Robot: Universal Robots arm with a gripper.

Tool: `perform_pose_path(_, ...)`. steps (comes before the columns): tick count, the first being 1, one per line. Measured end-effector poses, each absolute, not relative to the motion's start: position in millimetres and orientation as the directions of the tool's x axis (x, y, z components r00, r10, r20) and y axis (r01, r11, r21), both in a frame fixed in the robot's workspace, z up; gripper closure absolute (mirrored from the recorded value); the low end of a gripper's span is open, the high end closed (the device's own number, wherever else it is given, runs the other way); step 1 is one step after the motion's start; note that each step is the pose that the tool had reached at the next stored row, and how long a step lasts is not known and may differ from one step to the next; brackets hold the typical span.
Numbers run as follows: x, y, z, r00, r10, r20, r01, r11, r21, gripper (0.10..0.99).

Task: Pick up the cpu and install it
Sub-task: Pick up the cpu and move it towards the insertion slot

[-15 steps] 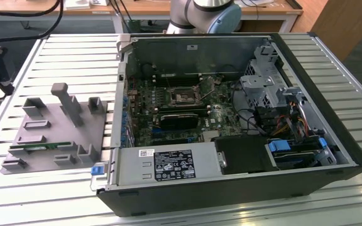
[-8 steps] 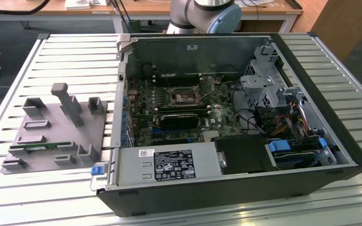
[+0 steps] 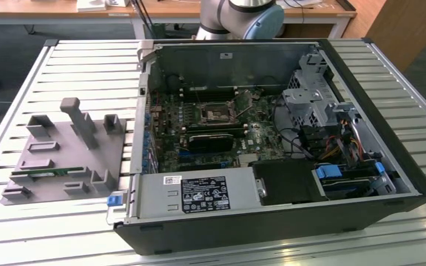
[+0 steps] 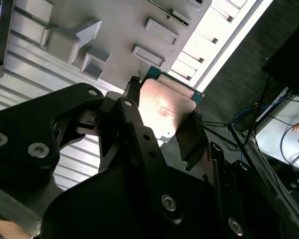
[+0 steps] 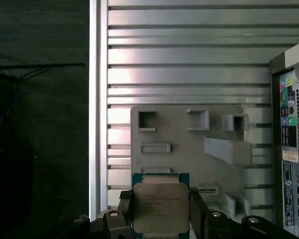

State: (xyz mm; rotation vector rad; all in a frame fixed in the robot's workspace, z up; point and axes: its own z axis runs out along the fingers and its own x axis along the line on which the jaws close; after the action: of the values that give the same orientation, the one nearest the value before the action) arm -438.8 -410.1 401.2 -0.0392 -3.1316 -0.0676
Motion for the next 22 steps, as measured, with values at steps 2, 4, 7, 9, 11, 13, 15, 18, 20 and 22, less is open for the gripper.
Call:
perform_pose_path(2, -439, -410, 406, -1.0, 0.025, 0.01, 0.025, 0.999, 0.043, 0.545)
perform_pose_path(4, -437, -410, 406, -1.0, 0.025, 0.01, 0.025, 0.999, 0.043, 0.545)
perform_pose_path(7, -431, -410, 407, -1.0, 0.025, 0.01, 0.025, 0.999, 0.041, 0.545)
perform_pose_path(9, -426, -410, 407, -1.0, 0.025, 0.01, 0.025, 0.999, 0.041, 0.545)
perform_pose_path(11, -420, -410, 406, -1.0, 0.025, 0.01, 0.025, 0.999, 0.041, 0.545)
perform_pose_path(13, -416, -410, 406, -1.0, 0.025, 0.01, 0.025, 0.999, 0.041, 0.545)
perform_pose_path(15, -410, -410, 406, -1.0, 0.025, 0.011, 0.025, 0.999, 0.041, 0.545)
perform_pose_path(18, -401, -410, 406, -1.0, 0.025, 0.011, 0.025, 0.999, 0.041, 0.545)
perform_pose_path(20, -394, -409, 406, -1.0, 0.025, 0.011, 0.025, 0.999, 0.041, 0.545)
perform_pose_path(22, -388, -409, 405, -1.0, 0.025, 0.011, 0.025, 0.999, 0.041, 0.545)
